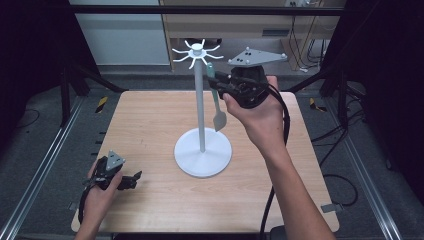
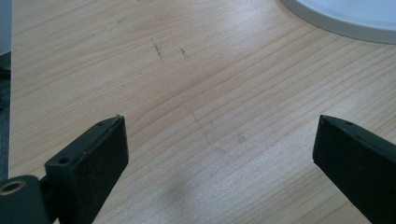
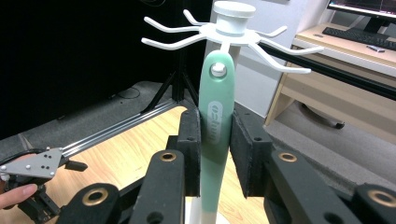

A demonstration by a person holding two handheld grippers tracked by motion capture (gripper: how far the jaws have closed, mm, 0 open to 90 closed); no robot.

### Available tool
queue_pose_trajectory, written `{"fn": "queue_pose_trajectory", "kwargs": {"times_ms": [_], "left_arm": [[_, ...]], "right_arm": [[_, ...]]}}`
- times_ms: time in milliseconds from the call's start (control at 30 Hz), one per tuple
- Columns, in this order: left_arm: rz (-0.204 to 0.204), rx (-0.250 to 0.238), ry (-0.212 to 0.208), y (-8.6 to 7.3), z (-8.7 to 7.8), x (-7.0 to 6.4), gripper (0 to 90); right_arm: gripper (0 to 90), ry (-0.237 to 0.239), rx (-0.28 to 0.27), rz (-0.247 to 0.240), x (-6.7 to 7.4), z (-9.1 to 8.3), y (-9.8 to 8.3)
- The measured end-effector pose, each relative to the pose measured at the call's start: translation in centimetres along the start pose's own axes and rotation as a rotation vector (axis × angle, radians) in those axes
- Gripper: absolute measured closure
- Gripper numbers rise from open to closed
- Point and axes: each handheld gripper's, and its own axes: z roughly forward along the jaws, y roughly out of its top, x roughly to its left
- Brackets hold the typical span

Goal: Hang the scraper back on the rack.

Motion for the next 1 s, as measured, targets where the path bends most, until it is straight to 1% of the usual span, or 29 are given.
{"fn": "queue_pose_trajectory", "kwargs": {"times_ms": [333, 500, 1000], "left_arm": [[0.0, 0.0, -0.001, 0.0, 0.0, 0.0, 3.2], [0.002, 0.001, -0.002, 0.0, 0.0, 0.0, 3.2], [0.007, 0.006, -0.005, 0.0, 0.1, -0.2, 3.2]], "right_arm": [[74.4, 0.008, 0.009, 0.006, 0.0, 0.9, 0.1], [74.4, 0.002, 0.011, 0.009, -0.1, 1.1, 0.1], [74.2, 0.003, 0.012, 0.012, -0.1, 0.9, 0.0]]}}
